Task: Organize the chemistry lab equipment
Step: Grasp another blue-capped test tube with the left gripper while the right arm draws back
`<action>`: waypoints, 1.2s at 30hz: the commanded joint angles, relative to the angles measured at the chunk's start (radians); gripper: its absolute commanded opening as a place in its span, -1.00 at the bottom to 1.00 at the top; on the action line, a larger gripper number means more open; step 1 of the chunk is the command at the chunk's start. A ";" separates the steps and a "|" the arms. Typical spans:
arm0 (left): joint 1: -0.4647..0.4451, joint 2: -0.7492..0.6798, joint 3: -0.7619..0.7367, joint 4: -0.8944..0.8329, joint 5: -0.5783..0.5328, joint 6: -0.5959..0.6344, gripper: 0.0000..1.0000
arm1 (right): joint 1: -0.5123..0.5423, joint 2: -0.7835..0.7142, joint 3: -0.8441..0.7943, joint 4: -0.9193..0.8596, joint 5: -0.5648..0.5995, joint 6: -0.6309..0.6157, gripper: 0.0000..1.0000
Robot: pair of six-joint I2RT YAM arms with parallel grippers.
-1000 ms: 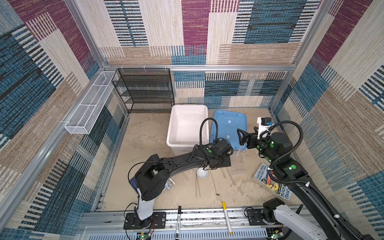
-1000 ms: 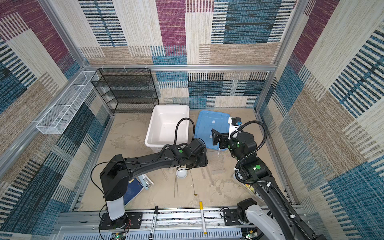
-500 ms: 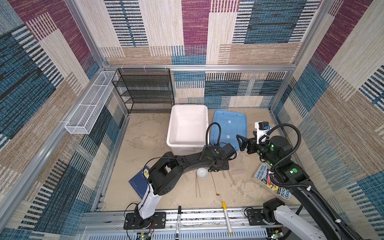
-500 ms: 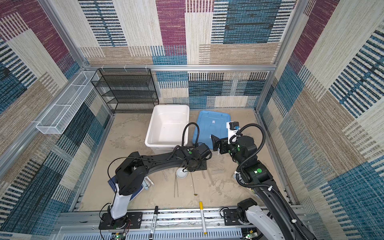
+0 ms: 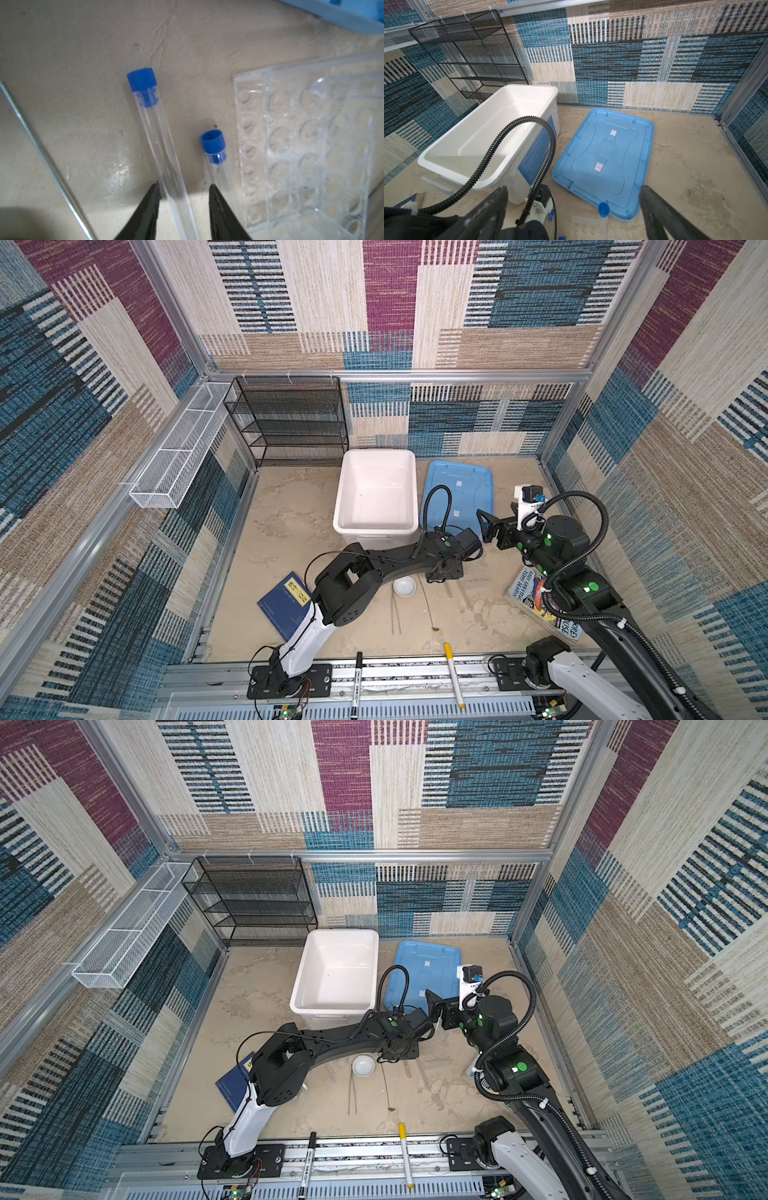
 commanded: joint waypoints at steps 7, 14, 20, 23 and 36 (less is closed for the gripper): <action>0.006 0.027 0.027 -0.083 -0.037 -0.002 -0.33 | 0.001 -0.020 -0.009 0.026 0.034 0.043 0.99; 0.018 0.042 0.042 -0.088 -0.020 0.003 -0.65 | 0.000 -0.011 -0.009 0.032 0.054 0.038 0.99; 0.020 0.019 0.027 -0.088 -0.046 0.018 -0.74 | 0.000 0.002 0.001 0.035 0.047 0.035 0.99; 0.020 -0.007 0.014 -0.086 -0.066 0.017 -0.76 | 0.000 0.015 0.010 0.037 0.046 0.038 0.99; 0.018 -0.169 -0.144 0.132 -0.139 0.145 -0.81 | -0.021 0.153 0.028 0.068 -0.135 0.160 0.99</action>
